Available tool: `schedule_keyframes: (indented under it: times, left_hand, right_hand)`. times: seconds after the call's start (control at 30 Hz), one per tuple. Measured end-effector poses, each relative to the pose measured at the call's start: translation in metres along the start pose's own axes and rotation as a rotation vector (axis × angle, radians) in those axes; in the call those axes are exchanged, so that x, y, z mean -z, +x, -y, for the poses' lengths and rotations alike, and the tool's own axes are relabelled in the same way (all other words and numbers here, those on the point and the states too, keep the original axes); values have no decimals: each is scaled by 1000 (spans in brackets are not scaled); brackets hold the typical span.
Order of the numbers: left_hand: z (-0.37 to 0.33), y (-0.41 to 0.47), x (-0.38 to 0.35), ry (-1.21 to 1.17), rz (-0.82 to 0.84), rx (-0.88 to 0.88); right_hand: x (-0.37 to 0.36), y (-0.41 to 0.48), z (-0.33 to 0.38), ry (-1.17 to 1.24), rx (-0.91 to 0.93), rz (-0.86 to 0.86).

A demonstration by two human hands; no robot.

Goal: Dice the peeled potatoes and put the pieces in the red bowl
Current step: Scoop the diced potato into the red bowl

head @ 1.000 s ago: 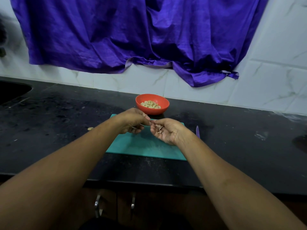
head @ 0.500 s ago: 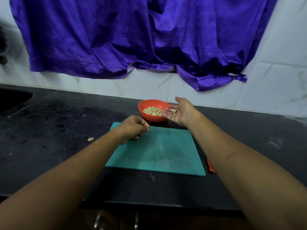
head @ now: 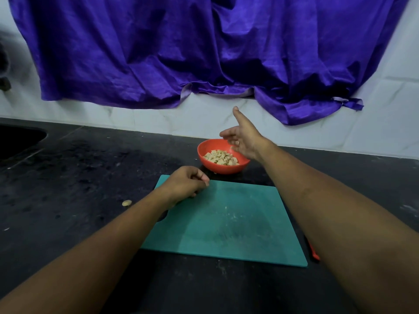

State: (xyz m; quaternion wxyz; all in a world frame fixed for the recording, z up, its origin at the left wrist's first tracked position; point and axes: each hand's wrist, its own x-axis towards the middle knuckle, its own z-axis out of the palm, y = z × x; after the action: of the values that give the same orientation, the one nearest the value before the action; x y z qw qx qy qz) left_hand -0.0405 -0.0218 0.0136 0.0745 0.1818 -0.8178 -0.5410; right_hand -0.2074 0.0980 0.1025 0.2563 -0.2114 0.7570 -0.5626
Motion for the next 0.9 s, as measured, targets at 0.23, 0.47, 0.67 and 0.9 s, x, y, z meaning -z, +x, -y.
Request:
schedule_keyframes:
  times: [0.23,0.47,0.67,0.9]
  left_hand:
    - [2,0,-4,63,-10,-31]
    - [-2,-7,-5,149,-15,-75]
    - [10,-20,2,584,-107,-352]
    - [10,-37,-9,953,76,-207]
  right_hand:
    - [5,10,-21,-284,16,56]
    - [18,-8,-33,-207,177,50]
    - [26,-71,-68,-329,271,-55]
    - [17,-133,-119,-1042,113,51]
